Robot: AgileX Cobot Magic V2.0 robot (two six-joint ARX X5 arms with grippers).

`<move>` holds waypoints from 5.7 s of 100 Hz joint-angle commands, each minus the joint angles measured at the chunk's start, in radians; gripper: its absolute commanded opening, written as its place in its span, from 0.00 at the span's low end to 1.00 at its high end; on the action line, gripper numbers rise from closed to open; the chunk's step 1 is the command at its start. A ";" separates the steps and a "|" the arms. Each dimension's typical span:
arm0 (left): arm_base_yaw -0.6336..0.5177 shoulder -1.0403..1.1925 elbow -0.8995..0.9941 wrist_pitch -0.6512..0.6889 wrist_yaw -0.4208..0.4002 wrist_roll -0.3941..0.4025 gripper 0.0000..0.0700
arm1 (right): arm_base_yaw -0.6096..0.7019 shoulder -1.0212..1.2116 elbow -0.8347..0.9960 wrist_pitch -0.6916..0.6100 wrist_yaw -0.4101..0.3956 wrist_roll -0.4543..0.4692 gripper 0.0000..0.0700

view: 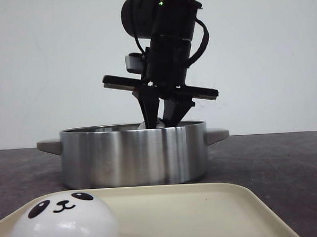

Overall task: Steam buns
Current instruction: 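Carry the bun with the right gripper into the pot, then open the right gripper and raise it out of the pot, then lower the left gripper onto the last panda bun and close, then carry the bun with the left gripper into the pot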

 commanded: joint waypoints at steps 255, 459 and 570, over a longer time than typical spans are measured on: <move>-0.452 0.133 -0.937 0.332 0.166 -0.512 0.91 | 0.042 -0.829 0.148 -0.117 0.218 -0.262 0.01; -0.142 0.537 -0.236 0.123 -0.006 0.292 0.00 | 0.043 -0.823 0.147 -0.163 0.219 -0.252 0.01; -0.043 0.919 -0.236 0.255 0.024 0.345 0.09 | 0.043 -0.823 0.147 -0.229 0.218 -0.218 0.01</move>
